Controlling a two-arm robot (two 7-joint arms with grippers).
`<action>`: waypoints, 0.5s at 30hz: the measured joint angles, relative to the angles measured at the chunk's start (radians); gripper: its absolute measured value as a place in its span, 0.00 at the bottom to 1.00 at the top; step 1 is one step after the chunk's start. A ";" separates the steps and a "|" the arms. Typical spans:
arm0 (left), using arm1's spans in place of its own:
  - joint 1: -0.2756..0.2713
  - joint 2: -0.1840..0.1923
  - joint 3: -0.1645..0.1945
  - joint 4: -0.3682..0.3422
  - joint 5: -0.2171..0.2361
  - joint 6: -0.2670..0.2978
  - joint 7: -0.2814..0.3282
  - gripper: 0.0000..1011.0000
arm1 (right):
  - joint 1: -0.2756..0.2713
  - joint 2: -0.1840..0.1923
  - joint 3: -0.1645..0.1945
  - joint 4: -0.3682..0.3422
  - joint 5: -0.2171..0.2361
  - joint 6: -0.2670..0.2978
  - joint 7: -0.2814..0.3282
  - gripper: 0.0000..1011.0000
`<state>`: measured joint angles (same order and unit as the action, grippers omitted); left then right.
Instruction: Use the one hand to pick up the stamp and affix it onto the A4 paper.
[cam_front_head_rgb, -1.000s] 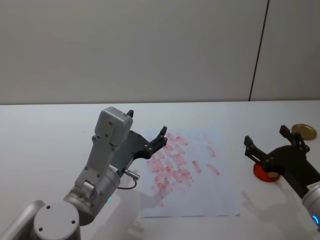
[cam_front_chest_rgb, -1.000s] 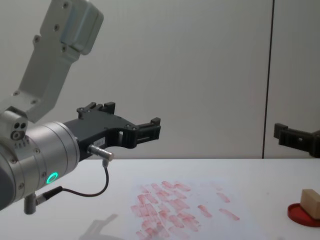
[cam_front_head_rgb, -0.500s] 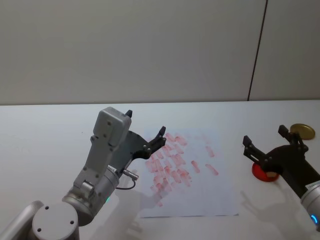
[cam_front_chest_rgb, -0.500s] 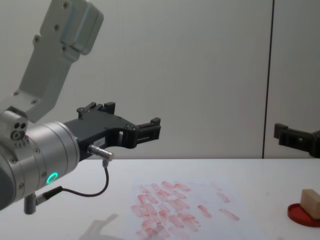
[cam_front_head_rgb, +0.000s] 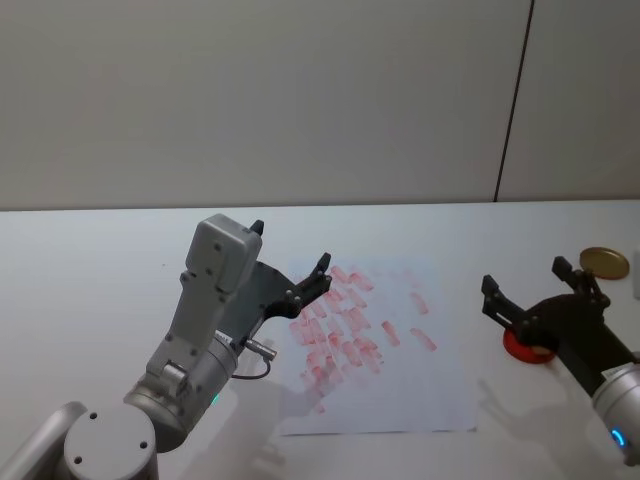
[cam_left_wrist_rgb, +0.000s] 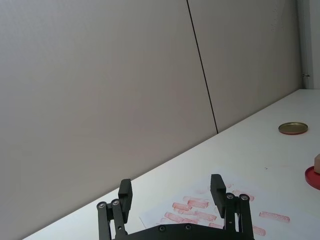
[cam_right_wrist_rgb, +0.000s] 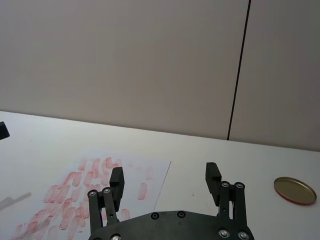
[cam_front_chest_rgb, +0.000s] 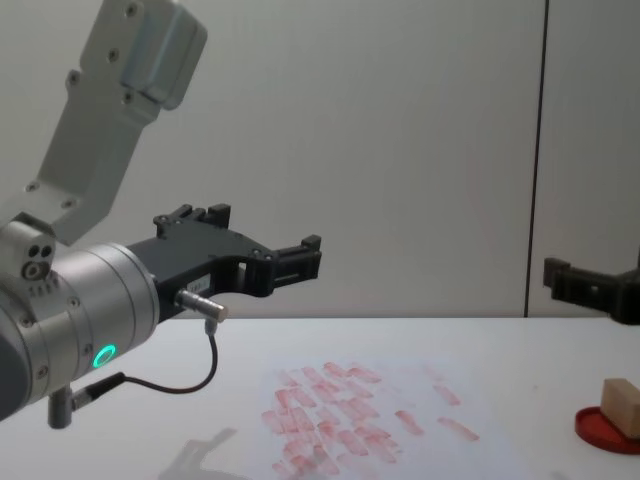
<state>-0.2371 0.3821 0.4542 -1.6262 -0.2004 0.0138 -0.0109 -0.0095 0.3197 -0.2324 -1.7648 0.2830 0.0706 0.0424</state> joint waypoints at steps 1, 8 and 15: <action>0.000 0.000 0.000 0.000 0.000 0.000 0.000 0.98 | 0.002 -0.006 -0.002 0.001 -0.001 0.015 -0.010 0.99; 0.000 0.000 0.000 0.000 0.000 0.000 0.000 0.98 | 0.019 -0.045 -0.015 0.011 -0.006 0.094 -0.079 0.99; 0.000 0.000 0.000 0.000 0.000 0.000 0.000 0.98 | 0.051 -0.097 -0.026 0.043 -0.005 0.188 -0.165 0.99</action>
<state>-0.2371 0.3821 0.4542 -1.6262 -0.2004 0.0138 -0.0109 0.0418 0.2224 -0.2582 -1.7219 0.2783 0.2583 -0.1229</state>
